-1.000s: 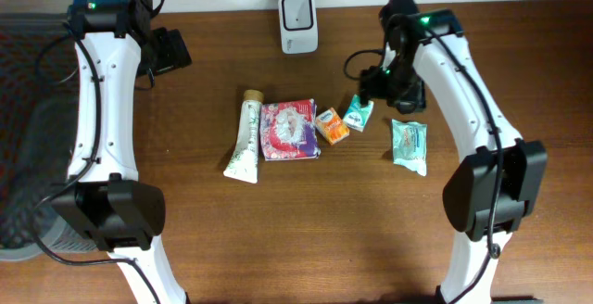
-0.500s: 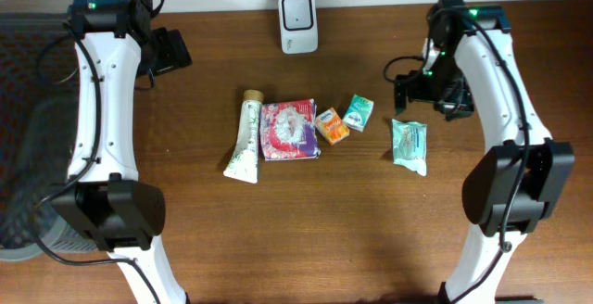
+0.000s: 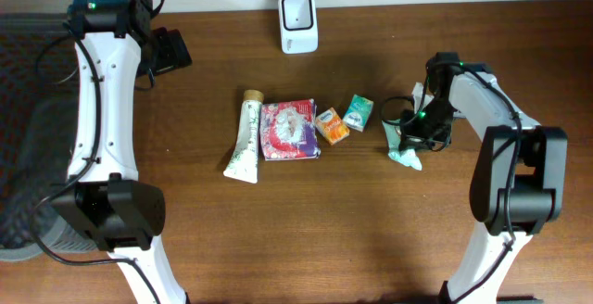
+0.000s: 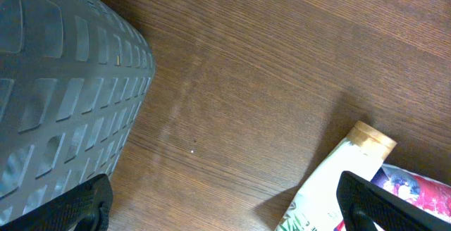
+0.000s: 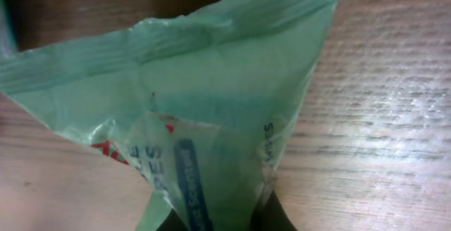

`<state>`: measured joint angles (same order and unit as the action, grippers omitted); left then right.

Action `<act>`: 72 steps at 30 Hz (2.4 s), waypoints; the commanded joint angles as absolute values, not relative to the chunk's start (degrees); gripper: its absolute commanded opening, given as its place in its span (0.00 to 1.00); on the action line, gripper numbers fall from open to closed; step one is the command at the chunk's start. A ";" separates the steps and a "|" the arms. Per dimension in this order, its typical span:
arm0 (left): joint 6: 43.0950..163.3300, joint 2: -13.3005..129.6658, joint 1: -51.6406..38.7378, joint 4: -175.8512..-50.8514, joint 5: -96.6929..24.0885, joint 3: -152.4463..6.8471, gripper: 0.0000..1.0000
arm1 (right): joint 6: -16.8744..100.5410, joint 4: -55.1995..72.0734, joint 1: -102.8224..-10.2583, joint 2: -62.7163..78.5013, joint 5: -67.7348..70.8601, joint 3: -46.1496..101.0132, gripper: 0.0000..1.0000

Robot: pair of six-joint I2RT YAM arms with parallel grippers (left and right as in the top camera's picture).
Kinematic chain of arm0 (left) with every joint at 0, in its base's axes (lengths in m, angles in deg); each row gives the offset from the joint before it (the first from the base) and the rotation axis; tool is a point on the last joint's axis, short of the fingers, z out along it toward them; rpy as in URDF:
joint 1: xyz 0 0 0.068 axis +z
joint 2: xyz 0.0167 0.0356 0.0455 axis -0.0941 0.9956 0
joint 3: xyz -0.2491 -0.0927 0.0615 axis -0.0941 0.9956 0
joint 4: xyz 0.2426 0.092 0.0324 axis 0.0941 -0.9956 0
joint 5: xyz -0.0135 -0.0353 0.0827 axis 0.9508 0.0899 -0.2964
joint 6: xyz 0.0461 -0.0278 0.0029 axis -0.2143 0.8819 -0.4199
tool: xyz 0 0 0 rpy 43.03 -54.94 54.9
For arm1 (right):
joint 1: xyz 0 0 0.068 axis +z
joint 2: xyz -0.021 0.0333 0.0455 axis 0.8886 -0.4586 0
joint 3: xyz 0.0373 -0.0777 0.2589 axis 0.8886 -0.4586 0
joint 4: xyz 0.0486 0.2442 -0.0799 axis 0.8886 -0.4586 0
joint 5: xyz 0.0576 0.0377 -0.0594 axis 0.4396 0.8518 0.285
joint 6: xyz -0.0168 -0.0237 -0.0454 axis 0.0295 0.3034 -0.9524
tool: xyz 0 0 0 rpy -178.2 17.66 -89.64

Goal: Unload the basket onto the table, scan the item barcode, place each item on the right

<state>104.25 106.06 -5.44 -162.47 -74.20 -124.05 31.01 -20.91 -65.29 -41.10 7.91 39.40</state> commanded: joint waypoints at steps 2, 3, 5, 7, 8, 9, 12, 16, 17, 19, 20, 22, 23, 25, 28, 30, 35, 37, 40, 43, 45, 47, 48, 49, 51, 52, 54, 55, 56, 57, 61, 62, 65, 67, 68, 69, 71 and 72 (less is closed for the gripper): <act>104.84 104.60 -5.33 -162.39 -74.03 -124.32 0.99 | 34.42 -23.07 -65.29 -40.68 12.63 52.77 0.04; 104.84 104.60 -5.33 -162.39 -74.03 -124.32 0.99 | 35.78 -22.26 -65.01 -40.68 13.27 57.45 0.04; 104.84 104.60 -5.33 -162.37 -74.03 -124.32 0.99 | 39.49 -17.56 -64.18 -40.68 13.25 63.20 0.04; 104.84 104.60 -5.33 -162.39 -74.03 -124.32 0.99 | 49.11 -6.92 -61.82 -40.68 13.27 65.12 0.04; 104.84 104.60 -5.33 -162.39 -74.03 -124.32 0.99 | 51.76 -3.38 -60.81 -40.71 13.27 65.12 0.04; 104.84 104.60 -5.33 -162.39 -74.03 -124.32 0.99 | 54.44 2.17 -58.93 -40.77 13.25 65.12 0.04; 104.84 104.60 -5.33 -162.39 -74.03 -124.32 0.99 | 55.93 16.80 -52.84 -40.79 9.77 65.12 0.10; 104.84 104.60 -5.33 -162.39 -74.03 -124.32 0.99 | 55.89 29.76 -46.13 -41.89 -2.23 65.12 0.11; 104.84 104.60 -5.33 -162.37 -74.03 -124.32 0.99 | 55.91 32.36 -45.62 -43.05 -2.54 65.17 0.11; 104.84 104.60 -5.33 -162.39 -74.03 -124.32 0.99 | 55.89 39.57 -45.45 -48.23 -2.64 65.74 0.12; 104.84 104.60 -5.33 -162.39 -74.03 -124.32 0.99 | 55.89 40.53 -45.45 -50.10 -2.69 66.37 0.12; 104.84 104.60 -5.33 -162.39 -74.03 -124.32 0.99 | 55.87 40.67 -45.45 -55.00 -2.67 69.36 0.12; 104.84 104.60 -5.33 -162.39 -74.03 -124.32 0.99 | 55.47 40.67 -45.36 -57.47 -2.64 71.18 0.11; 104.84 104.60 -5.33 -162.39 -74.03 -124.32 0.99 | 52.13 41.74 -44.68 -60.84 -2.75 73.87 0.10; 104.84 104.60 -5.33 -162.39 -74.03 -124.32 0.99 | 49.55 43.03 -43.13 -61.97 -9.09 73.89 0.10; 104.84 104.60 -5.33 -162.39 -74.03 -124.32 0.99 | 47.84 44.69 -42.39 -62.02 -8.68 73.89 0.09; 104.84 104.60 -5.33 -162.39 -74.03 -124.32 0.99 | 47.67 44.53 -40.99 -62.24 -9.14 73.91 0.04; 104.84 104.60 -5.44 -162.39 -74.03 -124.32 0.99 | 47.67 44.16 -42.08 -60.49 -9.16 73.91 0.04; 104.84 104.60 -5.48 -162.39 -74.03 -124.32 0.99 | 47.91 33.71 -47.22 -52.68 -14.08 73.91 0.04; 104.84 104.60 -5.50 -162.39 -74.03 -124.32 0.99 | 47.89 14.85 -55.26 -45.58 -19.87 73.91 0.04; 104.84 104.60 -5.50 -162.39 -74.03 -124.32 0.99 | 47.87 -0.25 -62.32 -43.44 -20.35 73.91 0.04; 104.84 104.60 -5.50 -162.39 -74.03 -124.32 0.99 | 47.93 -14.46 -69.51 -43.64 -22.58 73.60 0.04; 104.84 104.60 -5.50 -162.39 -74.03 -124.32 0.99 | 48.02 -18.39 -73.23 -43.70 -22.80 72.32 0.04; 104.84 104.60 -5.50 -162.39 -74.03 -124.32 0.99 | 48.35 -20.77 -76.48 -43.70 -22.82 70.76 0.04; 104.84 104.60 -5.50 -162.39 -74.03 -124.32 0.99 | 48.32 -21.06 -81.25 -43.70 -22.80 67.00 0.04; 104.84 104.60 -5.50 -162.39 -74.03 -124.32 0.99 | 48.30 -20.03 -83.02 -43.74 -22.32 65.32 0.04; 104.84 104.60 -5.50 -162.39 -74.03 -124.32 0.99 | 48.28 -18.11 -84.55 -43.74 -21.62 63.16 0.25; 104.84 104.60 -5.50 -162.39 -74.03 -124.32 0.99 | 48.28 -17.50 -84.53 -43.74 -21.49 62.70 0.28; 104.84 104.60 -5.50 -162.39 -74.03 -124.32 0.99 | 47.93 -17.06 -84.33 -43.74 -21.00 62.72 0.27; 104.84 104.60 -5.50 -162.39 -74.03 -124.32 0.99 | 46.64 -16.58 -84.09 -43.74 -19.15 62.72 0.27; 104.84 104.60 -5.50 -162.39 -74.03 -124.32 0.99 | 44.96 -16.27 -82.60 -43.74 -15.21 62.74 0.61; 104.84 104.60 -5.50 -162.39 -74.03 -124.32 0.99 | 44.63 -17.06 -82.50 -43.44 -13.97 62.89 0.61; 104.84 104.60 -5.50 -162.37 -74.03 -124.32 0.99 | 44.65 -18.50 -82.15 -38.83 -10.91 62.96 0.61; 104.84 104.60 -5.48 -162.39 -74.03 -124.32 0.99 | 44.65 -20.21 -82.15 -32.47 -6.25 62.96 0.61; 104.84 104.60 -5.48 -162.39 -74.03 -124.32 0.99 | 44.63 -21.74 -82.08 -29.34 -1.90 62.96 0.62; 104.84 104.60 -5.48 -162.39 -74.03 -124.32 0.99 | 44.63 -25.78 -82.08 -24.44 9.27 62.96 0.67; 104.84 104.60 -5.50 -162.39 -74.03 -124.32 0.99 | 44.63 -32.99 -80.70 -21.10 18.75 62.96 0.89; 104.84 104.60 -5.50 -162.39 -74.03 -124.32 0.99 | 44.63 -35.38 -79.59 -20.95 19.56 62.96 0.91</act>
<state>104.27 106.04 -5.44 -162.37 -74.20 -124.05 44.61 -30.85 -82.15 -22.94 7.47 63.14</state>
